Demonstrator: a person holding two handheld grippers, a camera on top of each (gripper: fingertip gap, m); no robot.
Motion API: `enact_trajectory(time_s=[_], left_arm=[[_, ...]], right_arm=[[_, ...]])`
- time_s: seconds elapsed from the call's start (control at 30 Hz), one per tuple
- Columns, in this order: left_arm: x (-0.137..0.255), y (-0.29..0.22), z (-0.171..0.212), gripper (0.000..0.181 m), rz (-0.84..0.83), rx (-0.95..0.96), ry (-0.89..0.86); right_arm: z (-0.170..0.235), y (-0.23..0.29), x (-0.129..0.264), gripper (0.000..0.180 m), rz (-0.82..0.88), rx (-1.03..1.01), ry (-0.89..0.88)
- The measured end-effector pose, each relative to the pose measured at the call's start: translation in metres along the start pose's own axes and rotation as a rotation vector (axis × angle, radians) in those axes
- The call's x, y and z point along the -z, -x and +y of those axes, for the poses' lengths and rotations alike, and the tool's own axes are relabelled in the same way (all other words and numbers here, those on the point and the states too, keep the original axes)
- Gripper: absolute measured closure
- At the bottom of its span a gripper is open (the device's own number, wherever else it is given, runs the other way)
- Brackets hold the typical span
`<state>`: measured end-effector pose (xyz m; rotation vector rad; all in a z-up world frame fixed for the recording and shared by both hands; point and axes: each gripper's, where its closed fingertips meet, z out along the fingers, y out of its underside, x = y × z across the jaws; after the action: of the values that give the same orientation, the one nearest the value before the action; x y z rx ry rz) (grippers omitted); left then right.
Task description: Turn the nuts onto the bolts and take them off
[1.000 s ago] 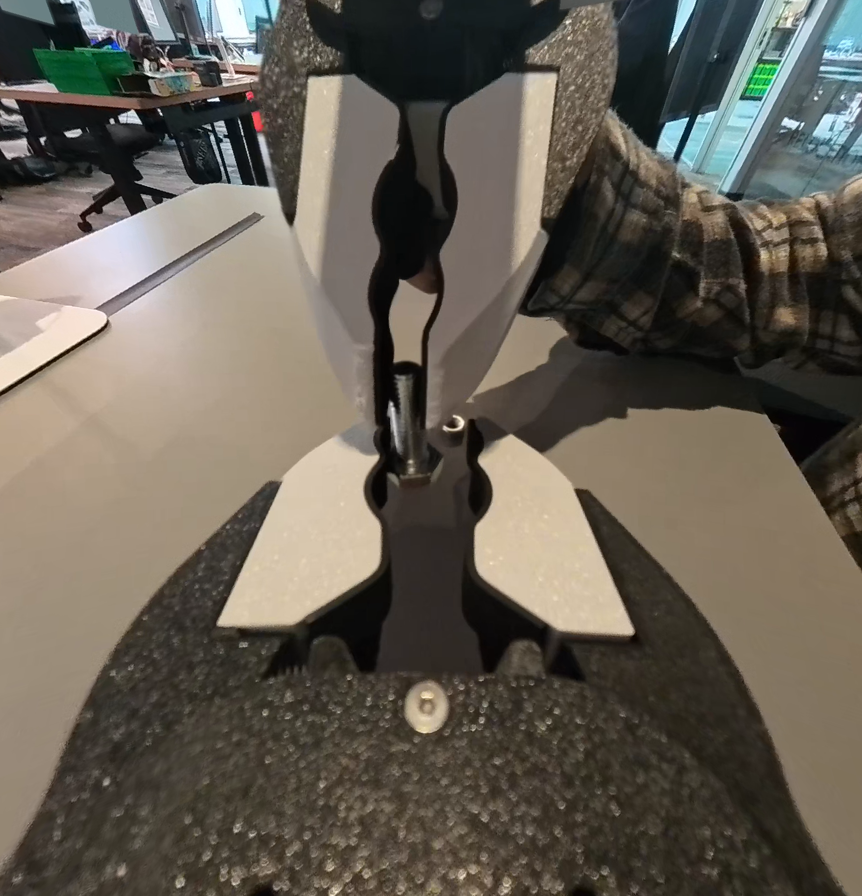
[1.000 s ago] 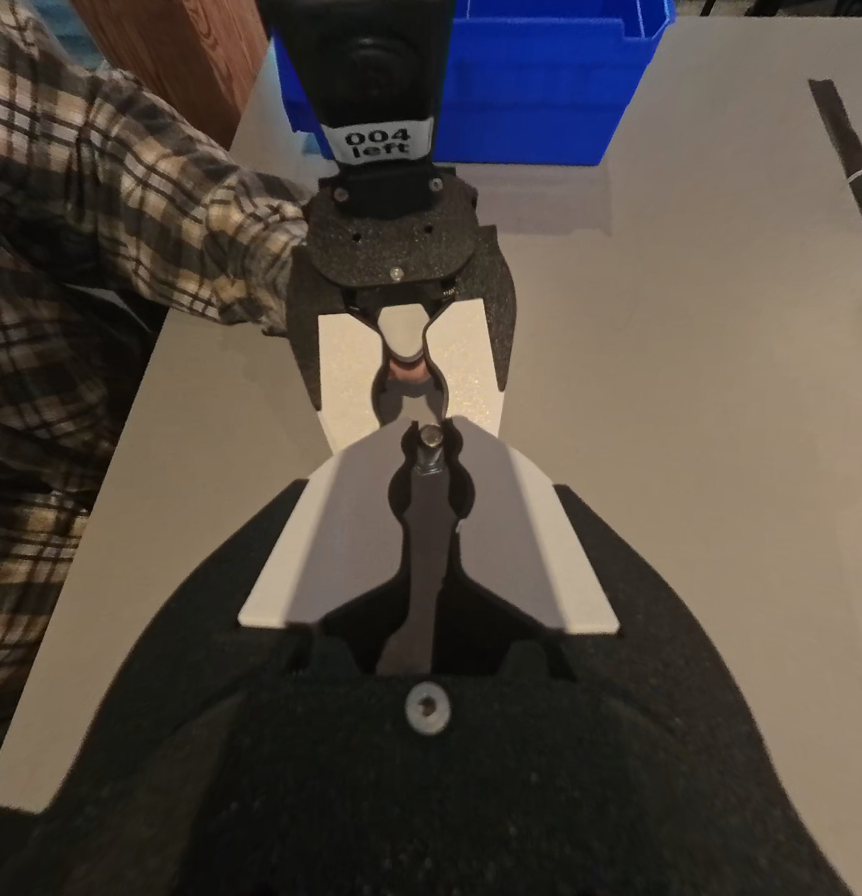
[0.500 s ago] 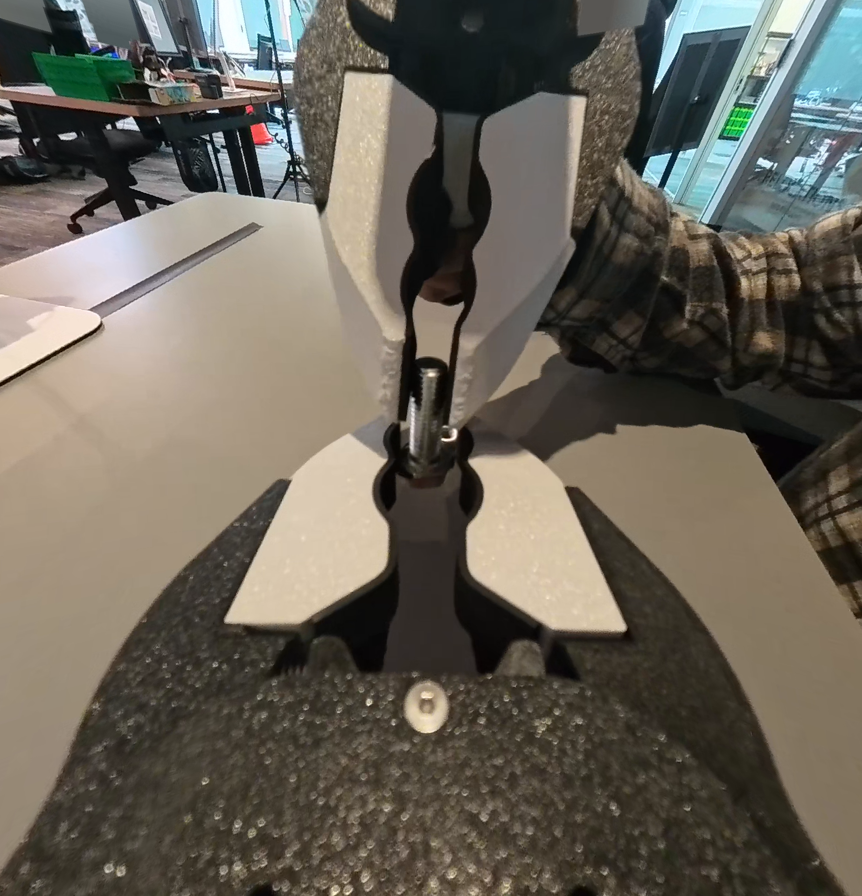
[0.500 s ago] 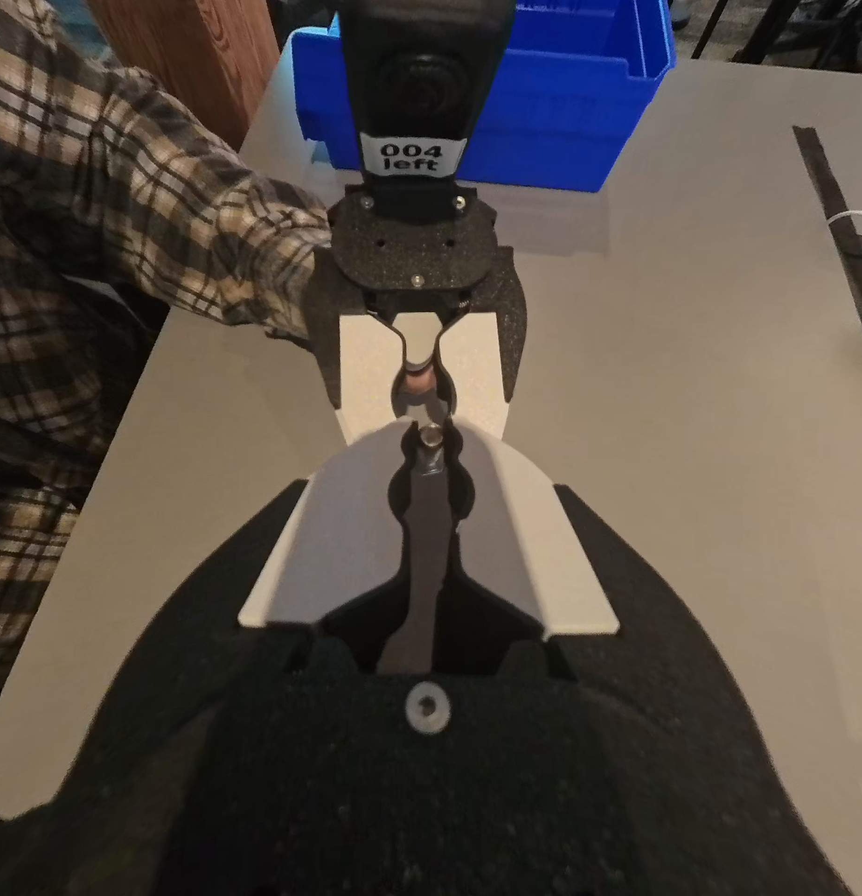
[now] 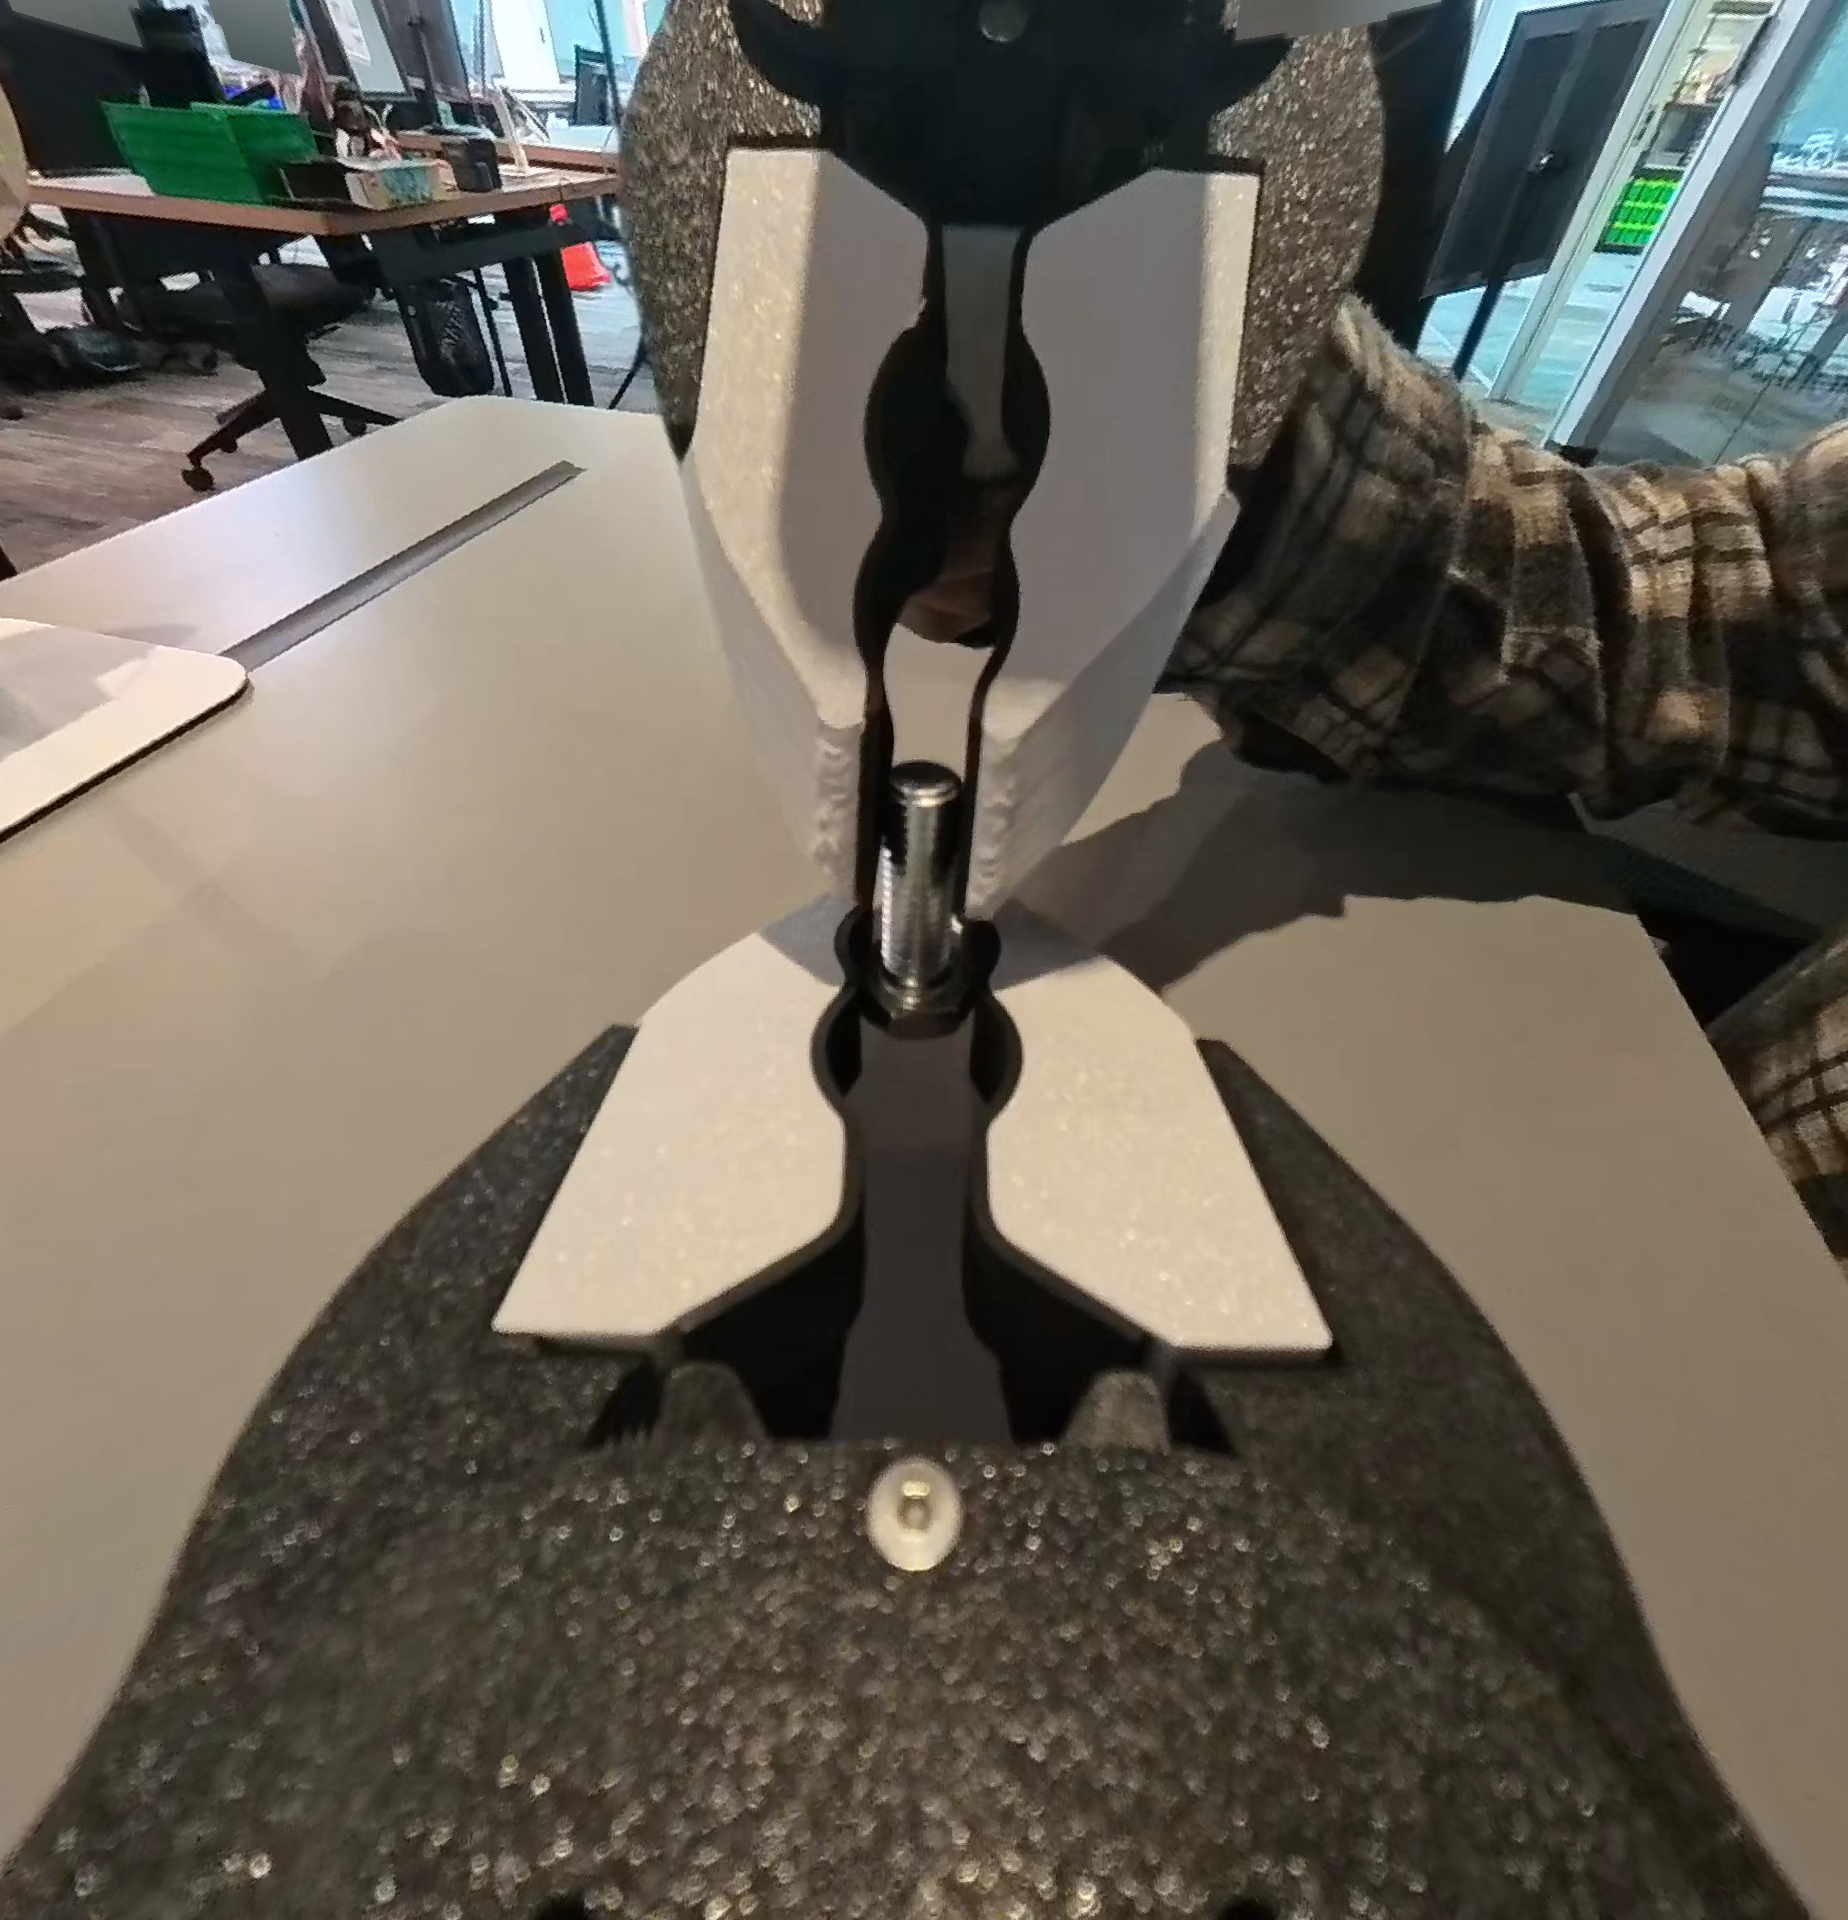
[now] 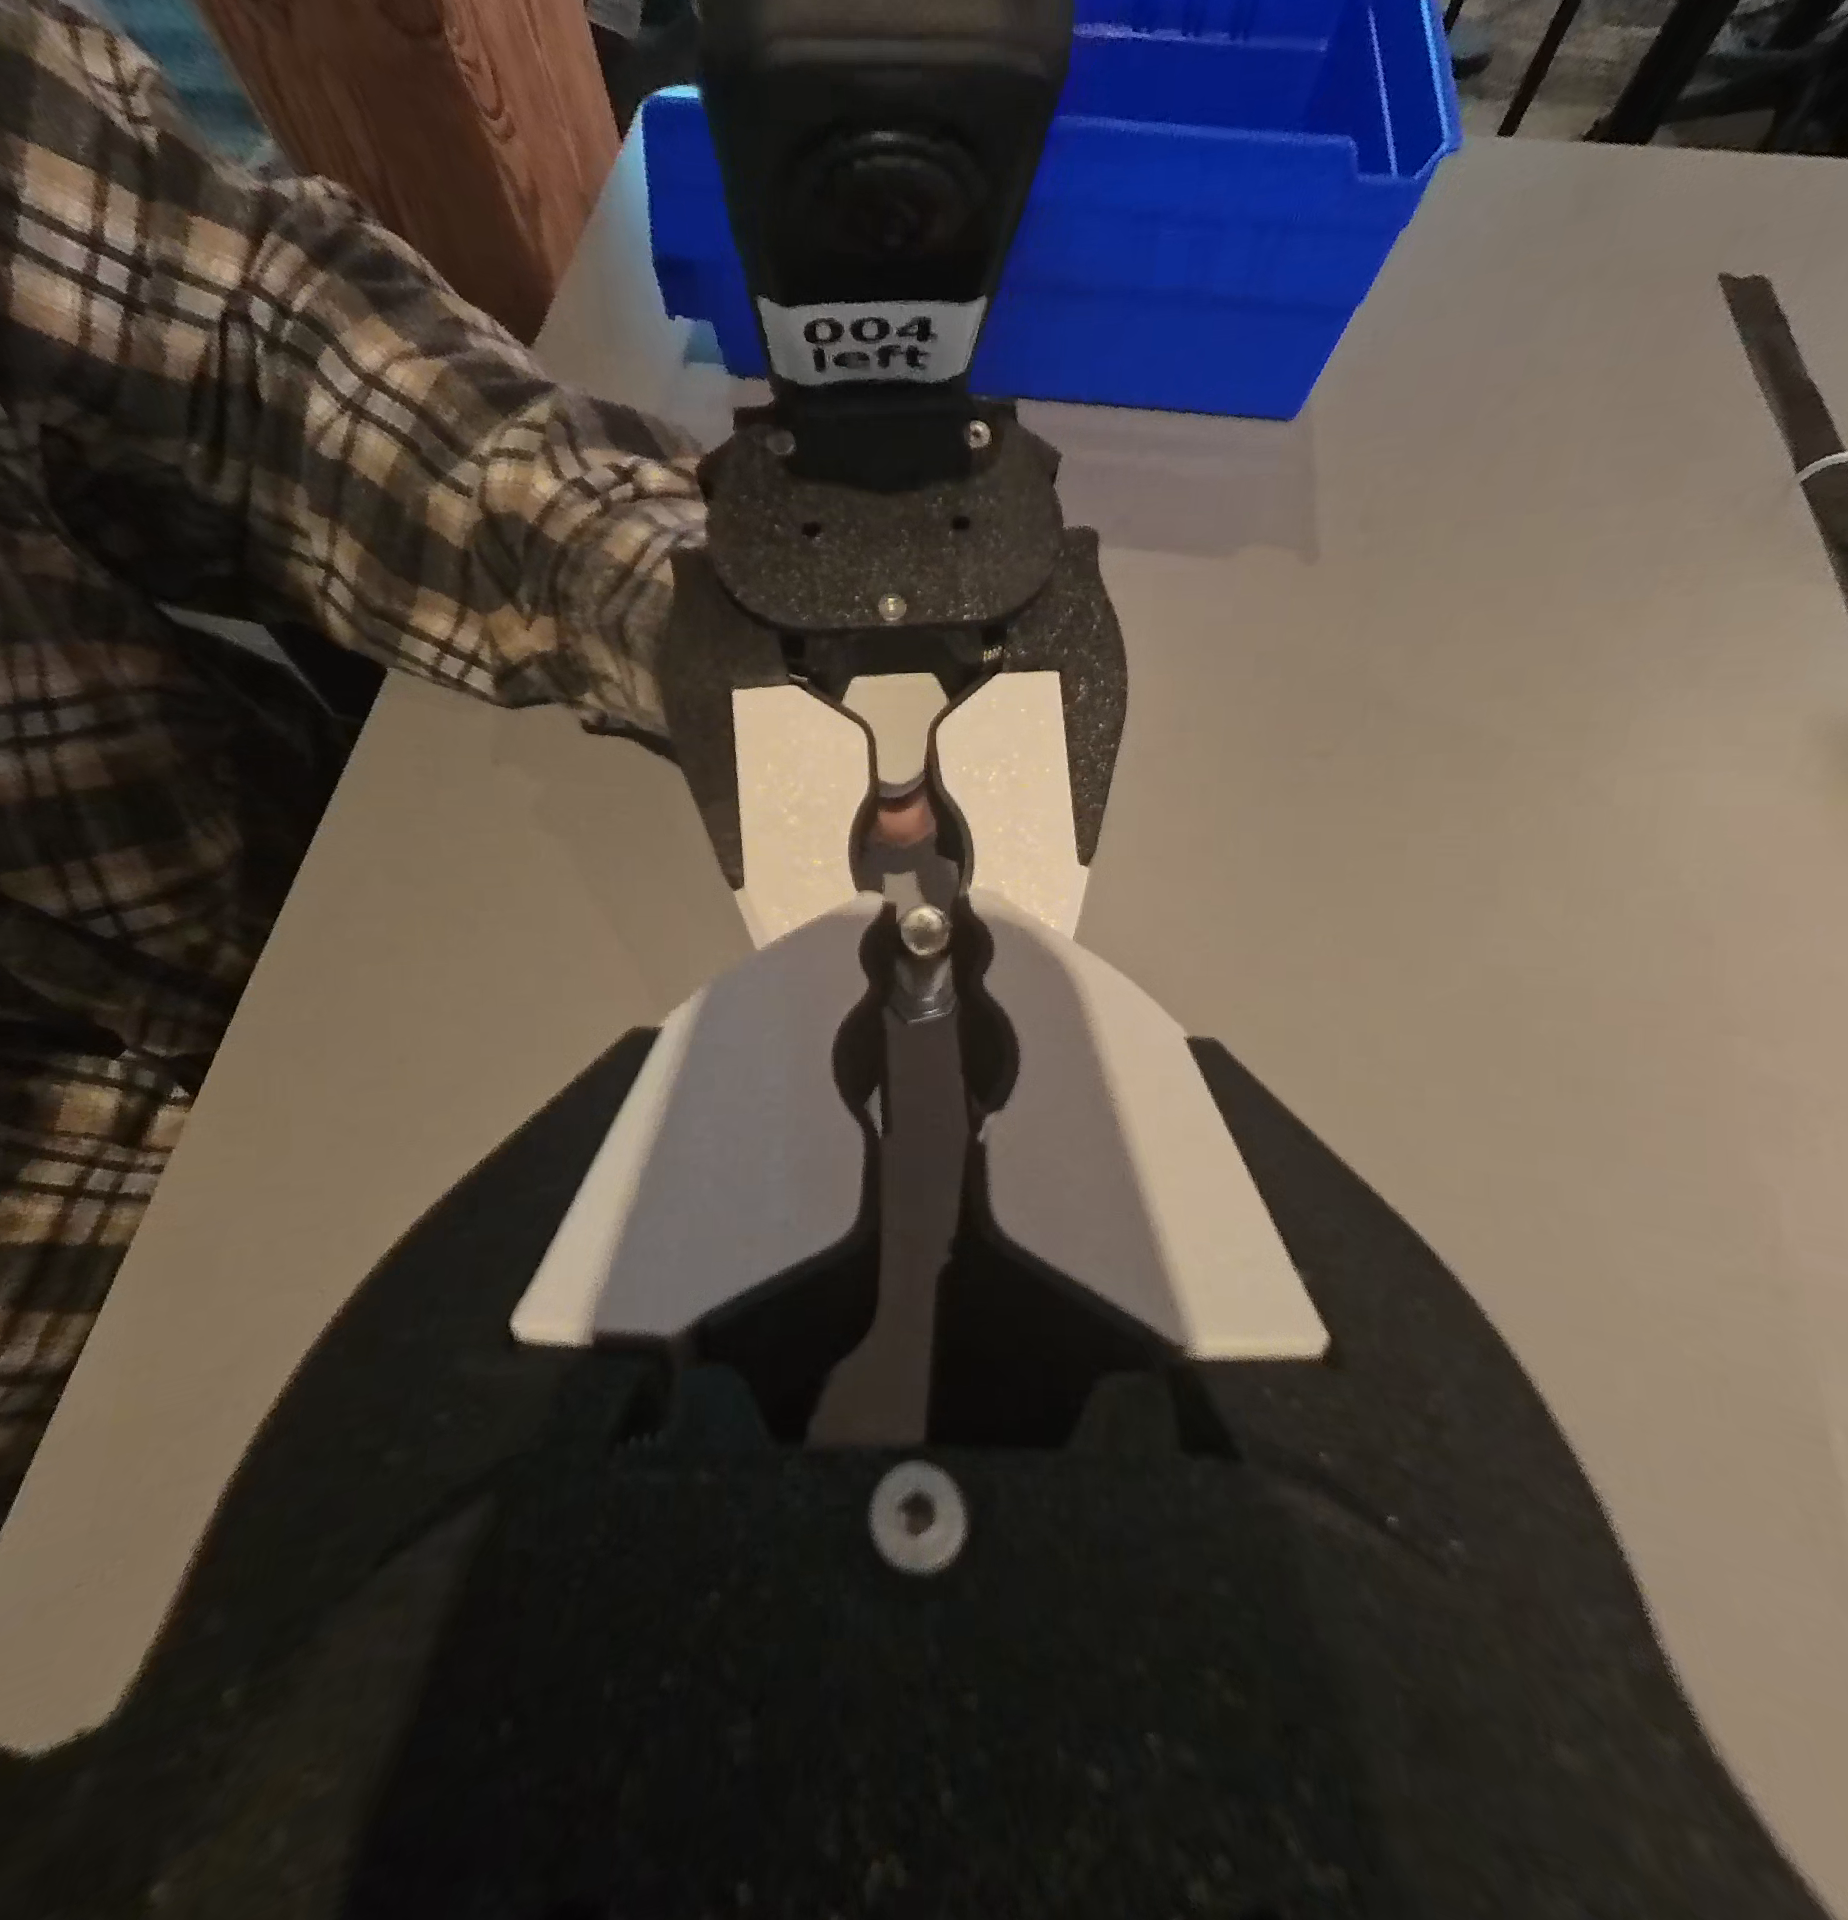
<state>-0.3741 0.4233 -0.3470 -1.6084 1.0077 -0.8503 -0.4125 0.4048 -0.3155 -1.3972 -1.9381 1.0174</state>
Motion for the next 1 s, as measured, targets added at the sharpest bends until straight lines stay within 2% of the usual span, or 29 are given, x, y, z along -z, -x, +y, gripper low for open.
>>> enact_trajectory(time_s=[0.07,0.13,0.27,0.4,0.47,0.5,0.57,0.67,1.0], left_arm=[[0.000,0.001,0.000,0.165,-0.005,0.003,0.003],[0.000,0.002,0.001,0.166,-0.009,0.019,0.000],[0.004,0.010,0.001,0.165,-0.021,0.055,-0.032],[0.010,0.017,-0.005,0.165,-0.049,0.076,-0.085],[0.012,0.021,-0.006,0.165,-0.071,0.087,-0.105],[0.012,0.023,-0.006,0.165,-0.083,0.090,-0.108],[0.012,0.027,-0.003,0.165,-0.109,0.090,-0.103],[0.014,0.031,-0.002,0.165,-0.143,0.081,-0.104],[0.017,0.038,-0.002,0.165,-0.178,0.084,-0.118]], right_arm=[[-0.002,-0.001,0.001,0.165,0.000,-0.006,-0.021],[-0.010,-0.006,0.007,0.148,0.028,-0.009,-0.079],[-0.018,-0.016,0.040,0.130,0.176,-0.038,-0.246],[0.024,-0.022,0.073,0.125,0.380,-0.106,-0.406],[0.053,-0.022,0.081,0.122,0.439,-0.151,-0.418],[0.066,-0.021,0.083,0.122,0.451,-0.166,-0.415],[0.087,-0.009,0.077,0.122,0.368,-0.188,-0.380],[0.114,0.003,0.061,0.129,0.246,-0.221,-0.242],[0.155,0.011,0.037,0.138,0.233,-0.165,0.092]])
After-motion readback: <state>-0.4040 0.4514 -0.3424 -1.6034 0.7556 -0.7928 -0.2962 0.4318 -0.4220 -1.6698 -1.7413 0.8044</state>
